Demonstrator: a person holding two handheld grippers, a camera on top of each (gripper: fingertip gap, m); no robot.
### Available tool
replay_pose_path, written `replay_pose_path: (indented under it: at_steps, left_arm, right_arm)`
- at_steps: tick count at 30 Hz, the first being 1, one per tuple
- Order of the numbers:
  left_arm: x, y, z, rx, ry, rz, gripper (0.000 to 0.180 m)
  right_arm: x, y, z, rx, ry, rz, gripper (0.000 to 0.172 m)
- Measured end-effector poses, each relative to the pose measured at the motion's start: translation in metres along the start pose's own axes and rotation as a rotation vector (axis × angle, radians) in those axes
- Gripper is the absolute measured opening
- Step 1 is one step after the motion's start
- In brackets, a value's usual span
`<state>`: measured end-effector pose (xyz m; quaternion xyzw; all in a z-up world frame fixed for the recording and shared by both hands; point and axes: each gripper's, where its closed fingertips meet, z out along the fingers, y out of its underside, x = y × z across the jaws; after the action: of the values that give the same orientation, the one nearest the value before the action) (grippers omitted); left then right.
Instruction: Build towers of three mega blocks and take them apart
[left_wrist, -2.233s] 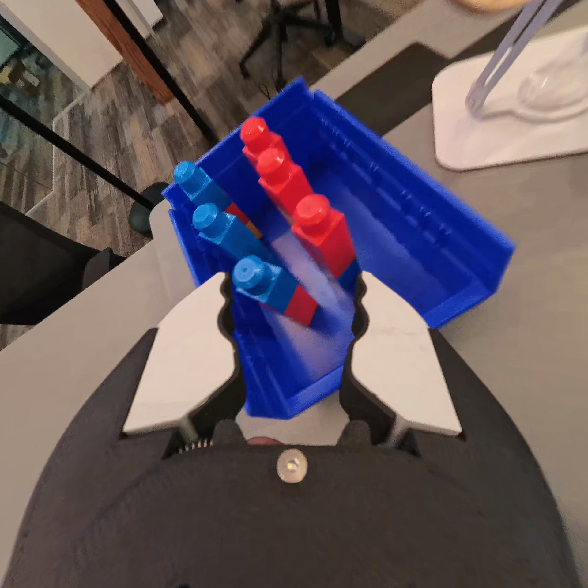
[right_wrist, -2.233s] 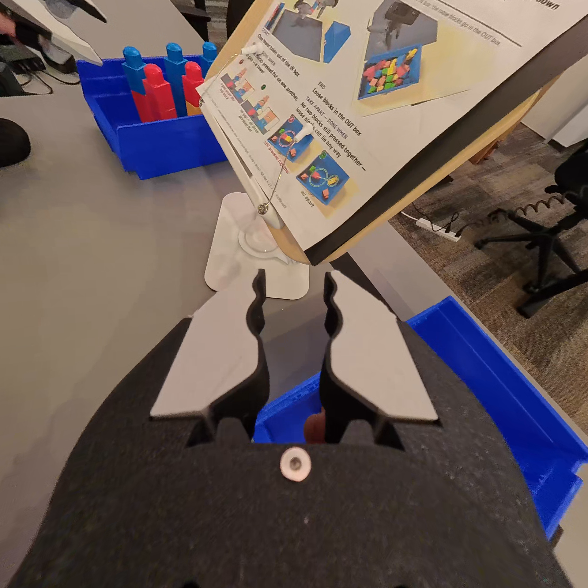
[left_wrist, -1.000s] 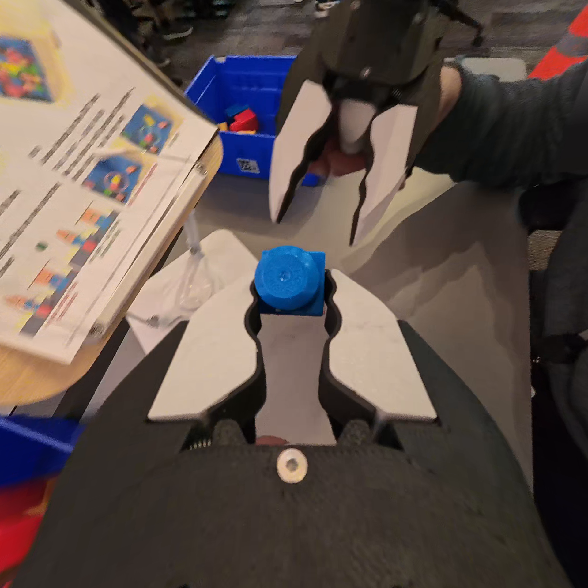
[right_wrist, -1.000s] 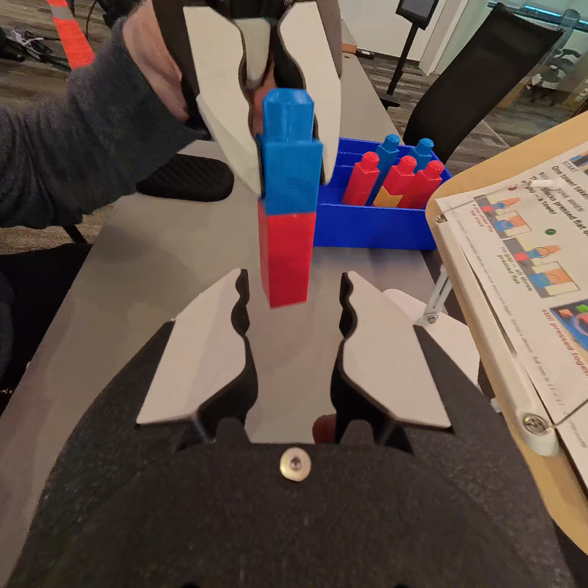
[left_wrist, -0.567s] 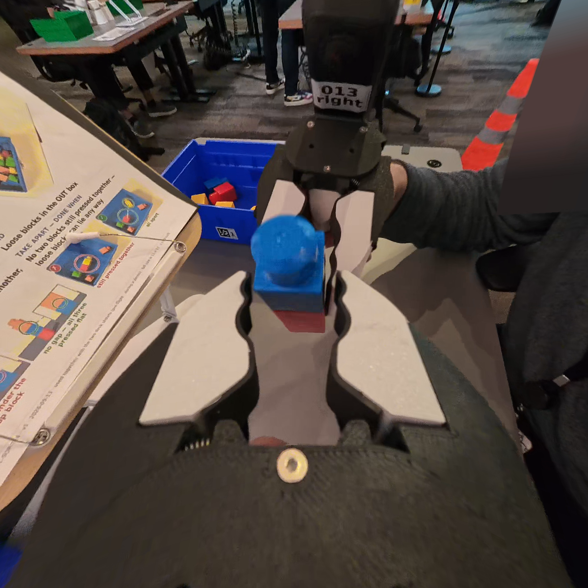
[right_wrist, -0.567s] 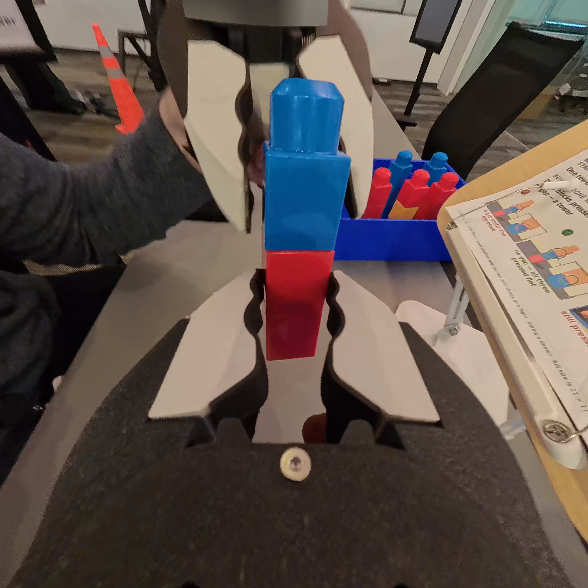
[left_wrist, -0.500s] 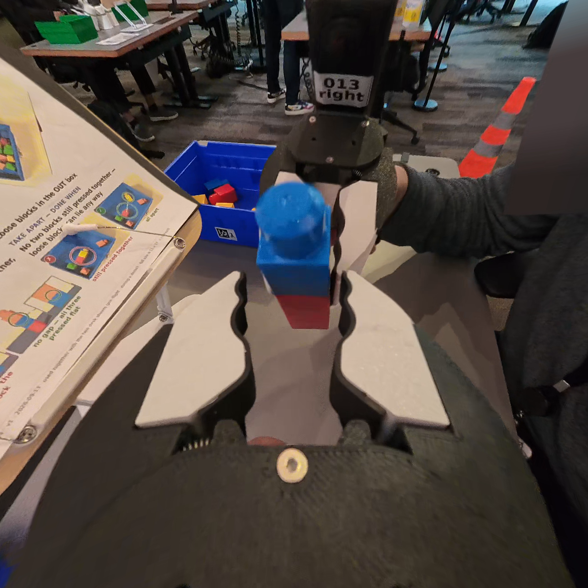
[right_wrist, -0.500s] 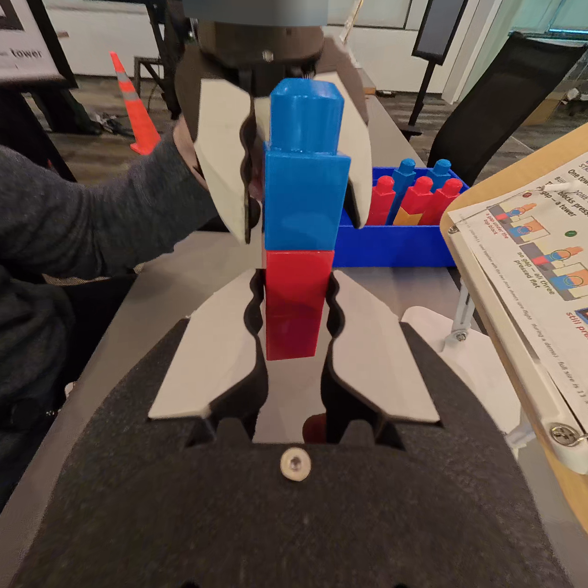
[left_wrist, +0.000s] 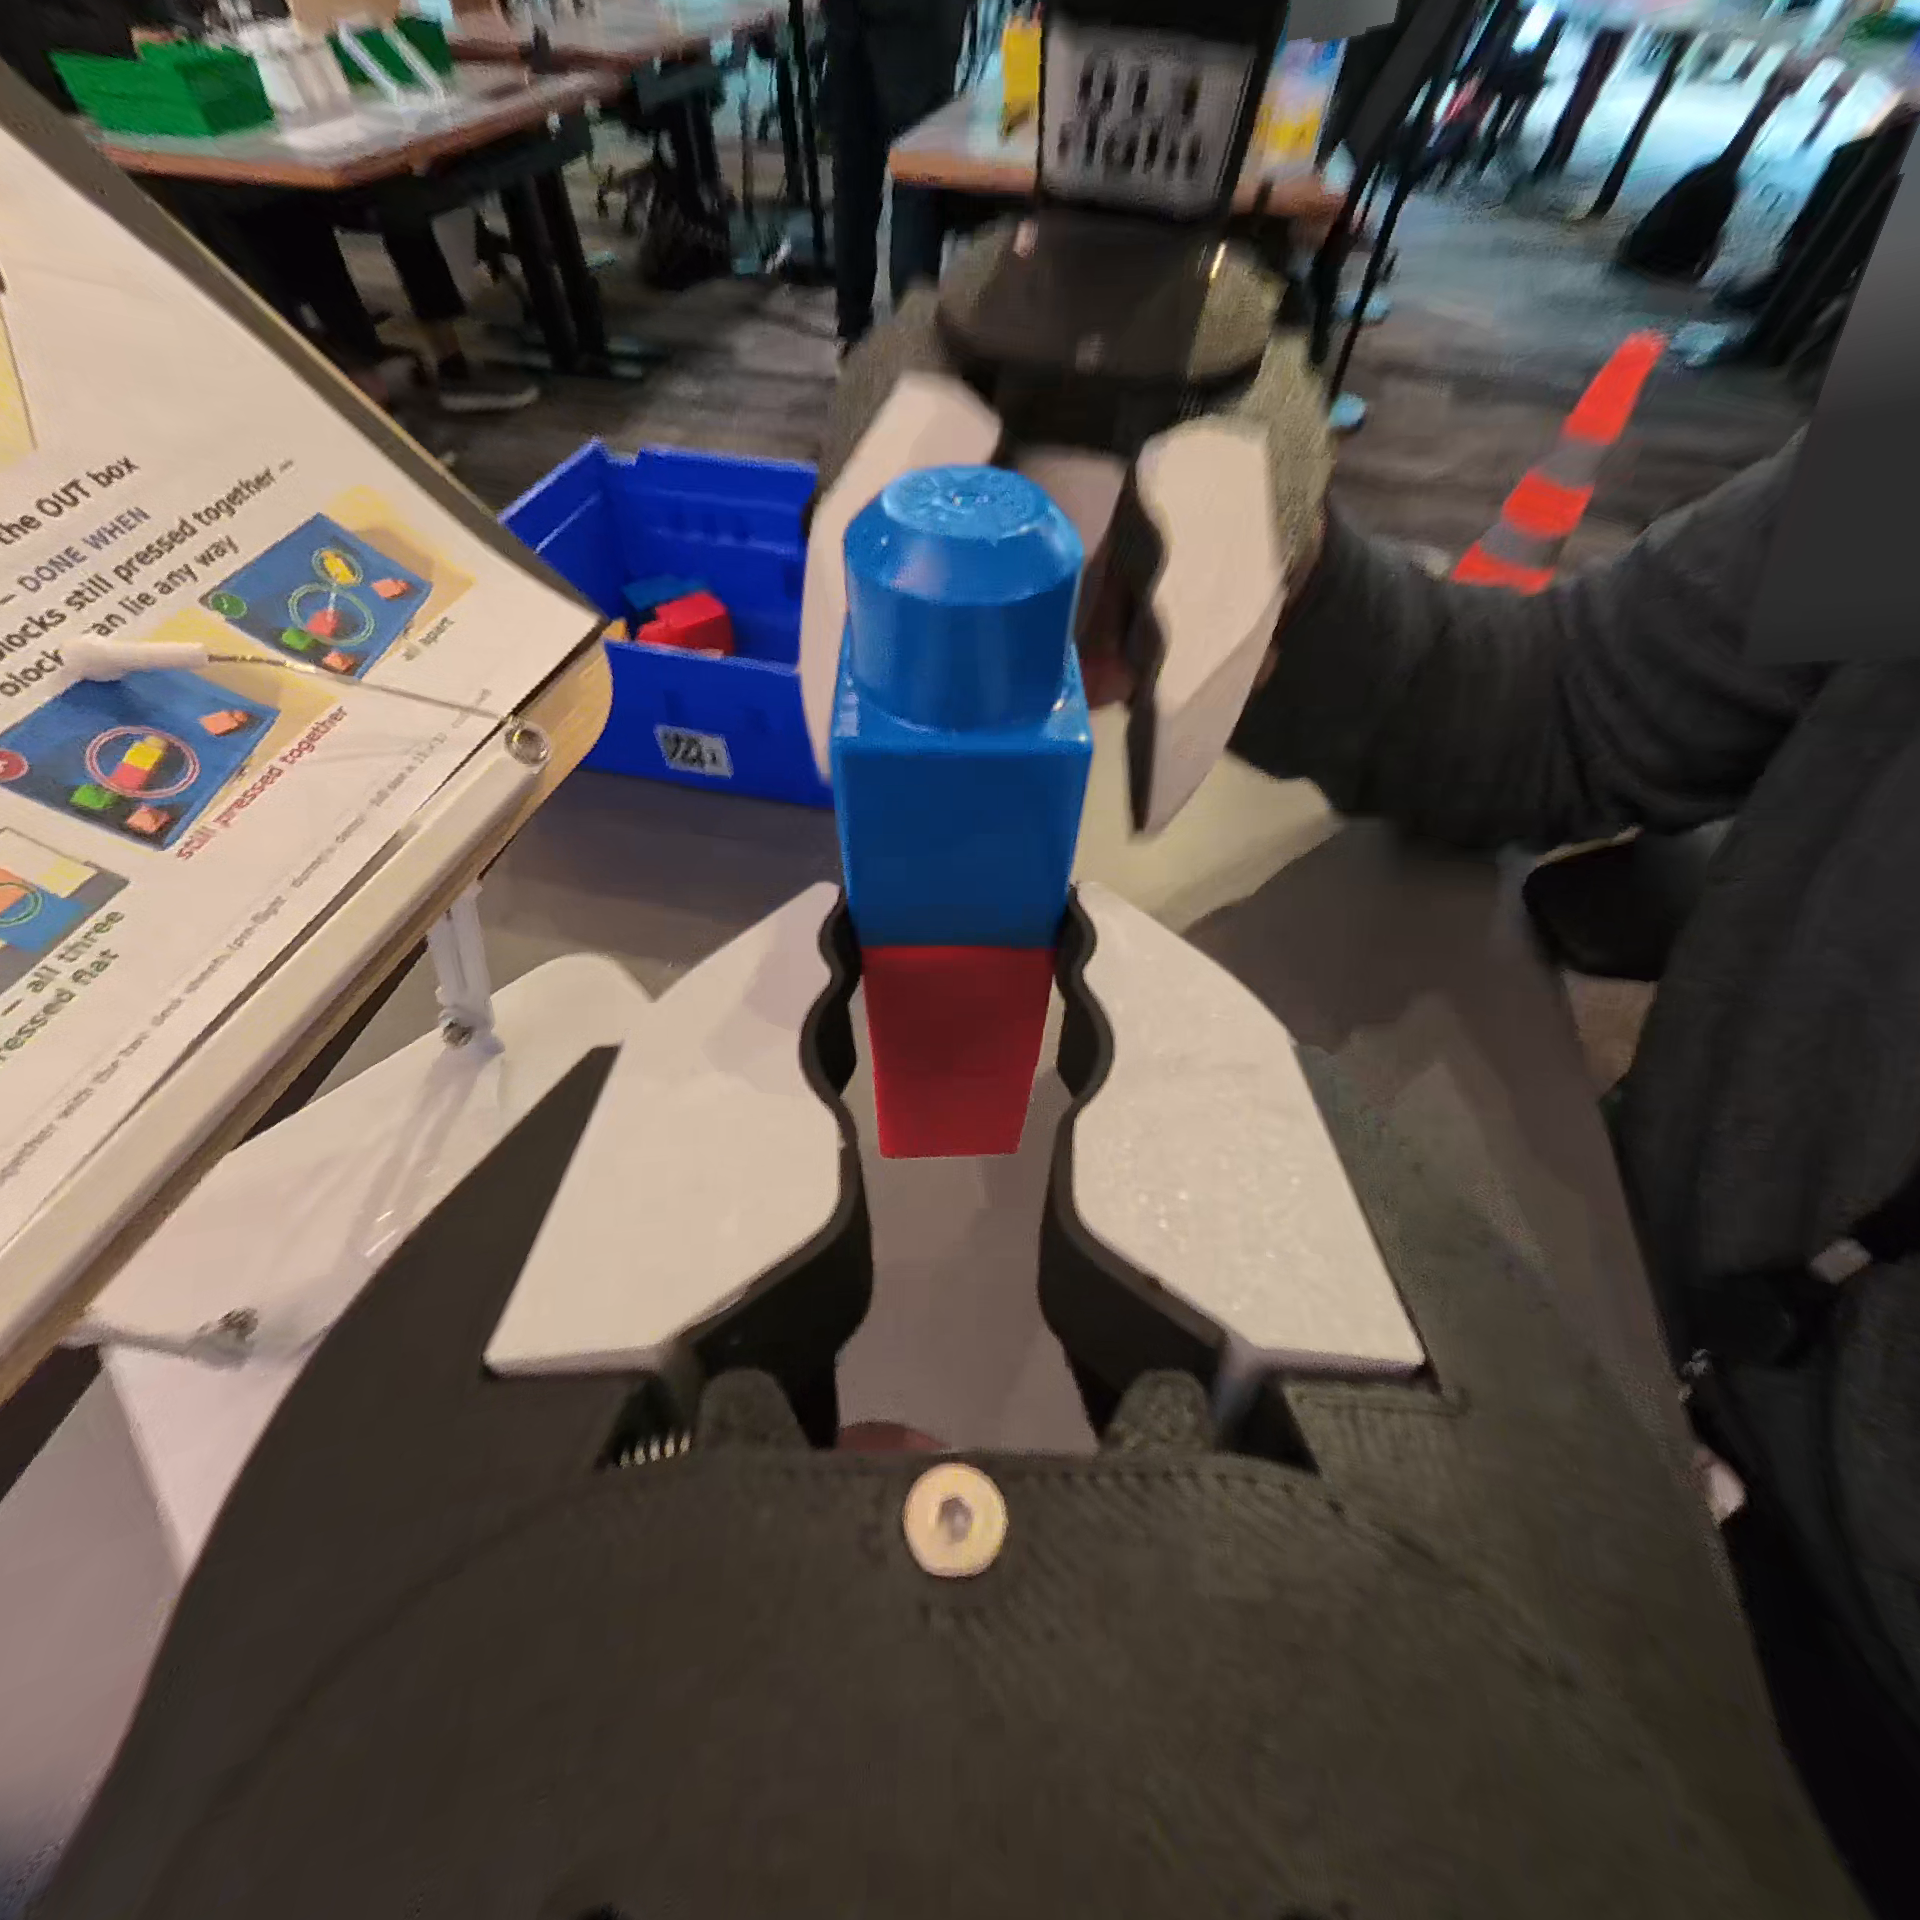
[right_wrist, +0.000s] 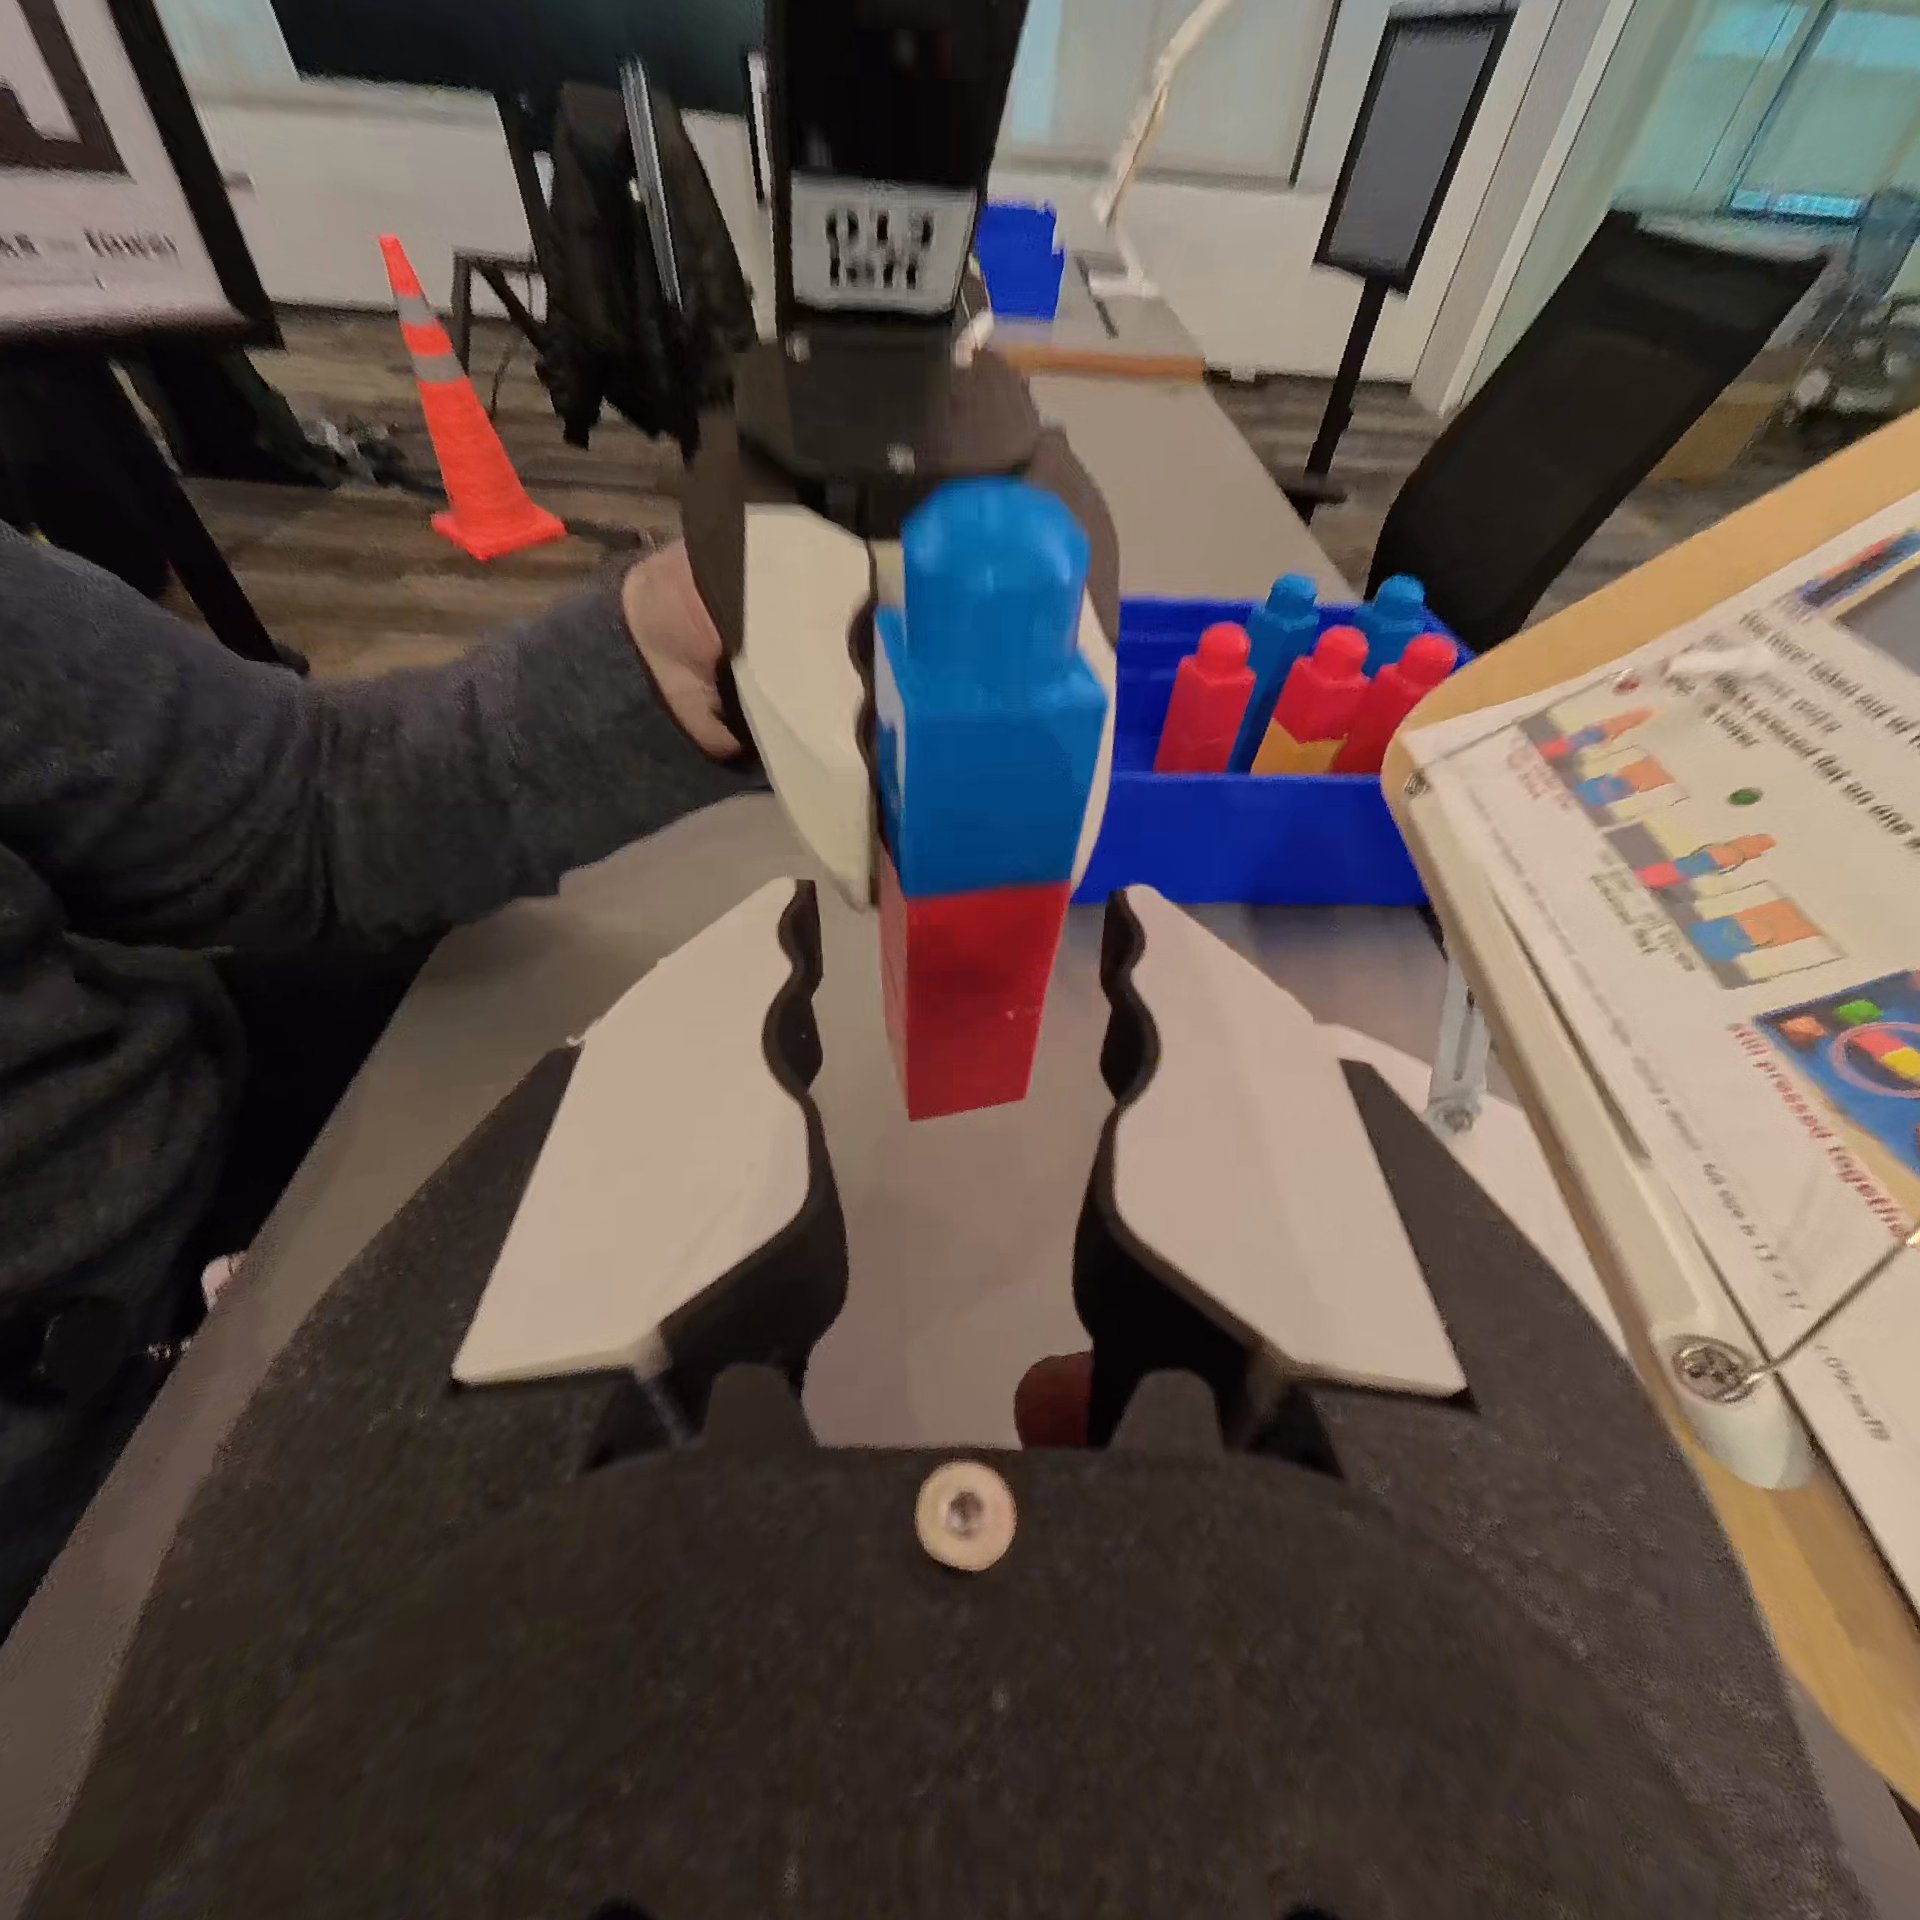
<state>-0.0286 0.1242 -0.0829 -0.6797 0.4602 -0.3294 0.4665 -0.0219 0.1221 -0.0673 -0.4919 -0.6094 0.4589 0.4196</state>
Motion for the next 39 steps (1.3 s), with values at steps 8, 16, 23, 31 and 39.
replay_pose_path:
  at_steps: [8, 16, 23, 31, 39]
  left_arm:
    - [0.011, 0.018, 0.032, -0.223, 0.010, 0.143, 0.036]
    - [0.008, 0.010, 0.043, -0.163, 0.074, 0.140, 0.037]
    - [0.002, 0.007, 0.043, -0.147, 0.085, 0.129, 0.036]
    - [-0.020, 0.017, 0.035, -0.247, -0.033, 0.175, 0.036]
    - [-0.022, 0.002, 0.038, -0.197, -0.040, 0.155, 0.036]
  right_arm:
    - [-0.006, 0.005, -0.001, -0.064, 0.006, -0.072, 0.037]
    - [0.002, -0.010, -0.010, 0.052, 0.012, -0.025, 0.036]
    - [0.008, -0.016, -0.022, 0.053, 0.072, -0.092, 0.036]
    - [0.092, -0.010, -0.144, 0.013, 0.506, -0.009, 0.037]
    - [0.170, 0.104, -0.243, -0.317, 0.874, 0.271, 0.056]
